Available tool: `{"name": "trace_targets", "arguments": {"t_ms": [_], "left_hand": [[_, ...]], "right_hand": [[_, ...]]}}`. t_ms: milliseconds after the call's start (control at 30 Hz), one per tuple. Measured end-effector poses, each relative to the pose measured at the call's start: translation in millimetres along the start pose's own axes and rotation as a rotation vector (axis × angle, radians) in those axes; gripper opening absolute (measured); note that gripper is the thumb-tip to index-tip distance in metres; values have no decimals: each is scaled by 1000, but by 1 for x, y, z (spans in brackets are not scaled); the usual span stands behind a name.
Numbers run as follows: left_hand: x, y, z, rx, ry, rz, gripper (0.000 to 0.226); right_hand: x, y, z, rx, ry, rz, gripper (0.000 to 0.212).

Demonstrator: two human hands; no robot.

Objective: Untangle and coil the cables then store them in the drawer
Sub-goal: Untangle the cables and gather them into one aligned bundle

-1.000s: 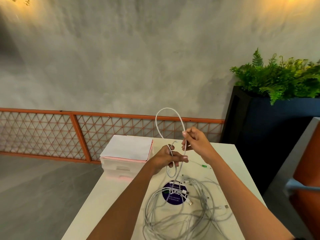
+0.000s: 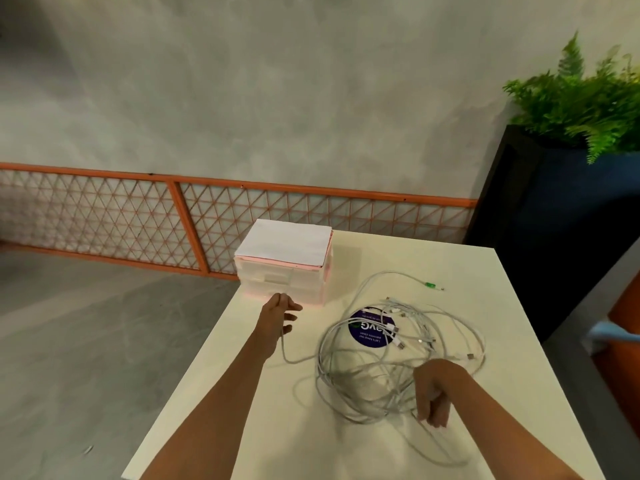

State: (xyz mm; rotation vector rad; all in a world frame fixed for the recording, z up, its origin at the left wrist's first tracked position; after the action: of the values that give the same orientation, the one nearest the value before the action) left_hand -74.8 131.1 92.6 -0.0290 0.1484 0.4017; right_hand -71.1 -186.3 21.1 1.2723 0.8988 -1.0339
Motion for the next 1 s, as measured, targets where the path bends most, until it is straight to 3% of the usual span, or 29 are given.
{"name": "trace_targets", "arguments": {"t_ms": [67,133,200,267,333,400,500,533,700,1000], "left_hand": [[-4,2,-3,-65,17,-19,32],[-6,-2,0,-118,0,-54,33],[-5,-11,6,-202,-3,-107,32],[-5,-21,18,-317,3,-166,31],[-5,-33,31,-420,9,-217,32],[-5,-41,45,-521,0,-235,32],[2,-39,63,-649,-19,-223,33],[5,-35,68,-670,-39,-212,33],[21,9,72,-696,-122,-23,30],[25,114,29,-661,-104,464,32]], "right_hand": [[-5,15,-17,10,67,226,48],[-23,37,-47,48,261,509,49],[-44,46,-81,139,492,607,59],[-62,42,-114,206,681,563,84],[-75,35,-142,247,792,496,94],[-84,30,-166,308,872,451,76],[-94,31,-189,290,1006,492,11],[-98,30,-193,254,1031,474,16],[-93,18,-188,201,1001,267,36],[-38,-7,-111,187,665,-169,37]]}}
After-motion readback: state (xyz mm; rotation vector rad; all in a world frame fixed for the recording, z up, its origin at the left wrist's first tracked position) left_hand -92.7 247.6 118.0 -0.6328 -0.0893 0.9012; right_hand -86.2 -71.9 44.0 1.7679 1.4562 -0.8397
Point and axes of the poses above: each hand's wrist, its own x-axis towards the middle knuckle, its own y-axis out of the back of the hand, z = x × y, the point moved 7 cm from there along x, towards the middle knuckle, and after that the axes turned 8 degrees about -y, right-handed, at the moved point
